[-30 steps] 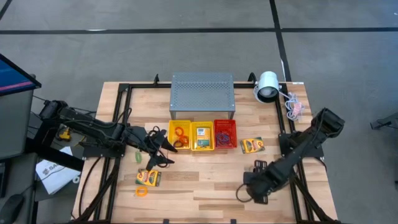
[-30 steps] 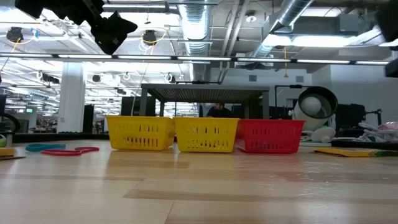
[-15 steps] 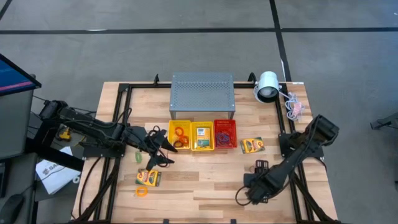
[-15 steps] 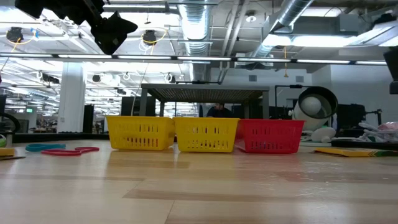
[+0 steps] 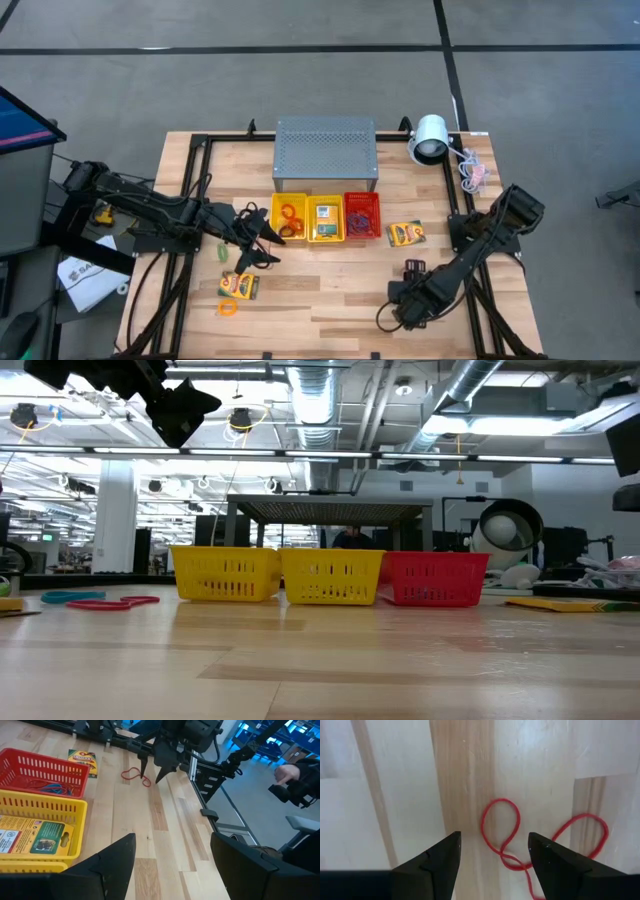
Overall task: Pick & Place Office Desk Supplies
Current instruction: Put the red rubber band into the red bin
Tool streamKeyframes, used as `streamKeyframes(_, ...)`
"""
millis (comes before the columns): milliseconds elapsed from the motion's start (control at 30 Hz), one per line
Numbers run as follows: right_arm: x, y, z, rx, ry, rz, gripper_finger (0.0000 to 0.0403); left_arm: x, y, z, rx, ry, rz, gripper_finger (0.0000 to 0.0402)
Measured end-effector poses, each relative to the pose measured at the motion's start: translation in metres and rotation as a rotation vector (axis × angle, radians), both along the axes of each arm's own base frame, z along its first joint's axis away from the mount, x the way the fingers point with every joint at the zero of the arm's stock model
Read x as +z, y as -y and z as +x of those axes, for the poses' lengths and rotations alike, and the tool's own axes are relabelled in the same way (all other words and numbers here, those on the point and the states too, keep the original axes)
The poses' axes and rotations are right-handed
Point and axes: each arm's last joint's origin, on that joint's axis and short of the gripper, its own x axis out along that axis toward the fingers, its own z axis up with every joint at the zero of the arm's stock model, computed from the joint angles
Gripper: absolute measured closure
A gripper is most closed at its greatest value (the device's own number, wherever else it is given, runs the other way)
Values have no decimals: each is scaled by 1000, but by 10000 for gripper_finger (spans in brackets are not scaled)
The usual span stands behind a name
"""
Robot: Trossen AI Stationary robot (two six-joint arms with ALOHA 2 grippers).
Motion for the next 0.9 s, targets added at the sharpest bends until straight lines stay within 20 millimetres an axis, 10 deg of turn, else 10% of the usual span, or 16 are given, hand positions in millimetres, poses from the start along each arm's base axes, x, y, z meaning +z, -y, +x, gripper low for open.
streamKeyframes(900,-16,8,15,16,-68,28,201,0,8,-2,-40,-1,-1,147)
